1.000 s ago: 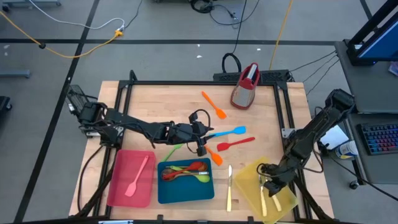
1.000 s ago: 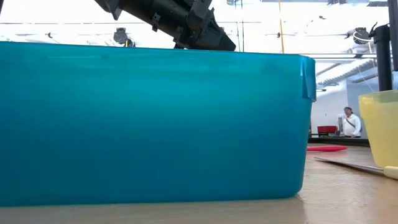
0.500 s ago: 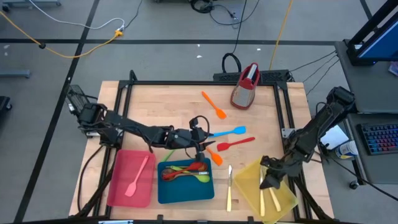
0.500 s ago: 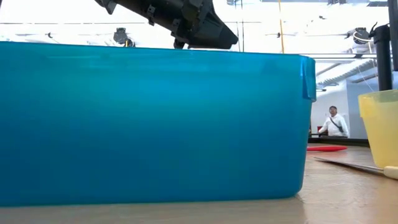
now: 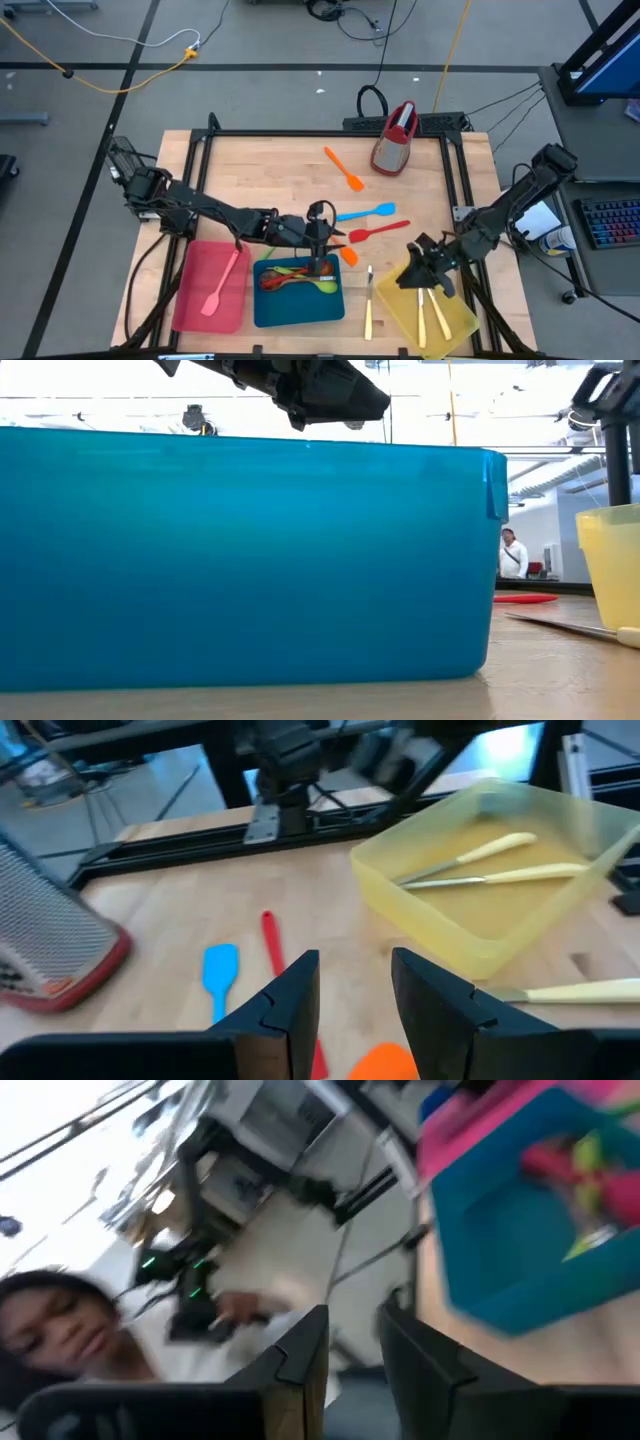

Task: Pick & Place Kitchen Items
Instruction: Adjust the yellow bin

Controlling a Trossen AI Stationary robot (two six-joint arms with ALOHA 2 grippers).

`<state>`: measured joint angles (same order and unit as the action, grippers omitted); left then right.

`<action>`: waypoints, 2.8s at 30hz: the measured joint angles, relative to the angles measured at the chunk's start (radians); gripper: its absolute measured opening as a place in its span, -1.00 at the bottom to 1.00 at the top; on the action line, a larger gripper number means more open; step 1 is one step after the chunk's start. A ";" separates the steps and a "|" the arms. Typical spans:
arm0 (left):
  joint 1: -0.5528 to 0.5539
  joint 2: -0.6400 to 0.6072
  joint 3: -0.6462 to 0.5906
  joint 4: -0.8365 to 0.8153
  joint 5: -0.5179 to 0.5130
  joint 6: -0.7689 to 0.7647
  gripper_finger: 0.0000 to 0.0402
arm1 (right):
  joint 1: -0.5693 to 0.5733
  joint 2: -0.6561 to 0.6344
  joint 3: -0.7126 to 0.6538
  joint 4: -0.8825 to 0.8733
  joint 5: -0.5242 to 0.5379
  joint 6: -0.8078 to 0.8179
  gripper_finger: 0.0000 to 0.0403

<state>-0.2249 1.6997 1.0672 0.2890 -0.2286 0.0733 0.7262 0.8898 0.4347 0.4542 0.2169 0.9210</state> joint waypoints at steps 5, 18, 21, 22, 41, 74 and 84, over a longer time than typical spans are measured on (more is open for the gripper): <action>0.003 0.000 0.000 0.004 -0.003 -0.001 -0.35 | -0.055 0.029 0.000 -0.014 0.013 -0.024 -0.56; 0.028 0.000 0.000 0.011 -0.008 -0.003 -0.35 | -0.077 0.279 0.437 -0.468 -0.039 -0.078 -0.56; 0.028 0.000 0.000 0.010 -0.008 -0.001 -0.35 | -0.081 0.384 0.523 -0.568 -0.037 0.016 -0.56; 0.028 0.000 0.000 0.008 -0.008 0.000 -0.35 | -0.084 0.421 0.547 -0.576 -0.042 0.052 -0.56; 0.029 0.000 0.000 -0.067 -0.098 0.118 -0.35 | -0.068 0.854 0.772 -0.605 -0.396 0.805 -0.72; 0.099 0.000 0.000 -0.150 -0.166 0.125 -0.35 | -0.099 0.871 0.770 -1.014 -0.516 1.160 -0.59; 0.113 0.000 0.000 -0.150 -0.166 0.094 -0.35 | -0.176 0.869 0.772 -1.158 -0.484 0.957 -0.59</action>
<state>-0.1116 1.6995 1.0670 0.1390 -0.3946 0.1675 0.5507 1.7589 1.2064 -0.7043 -0.2675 1.8780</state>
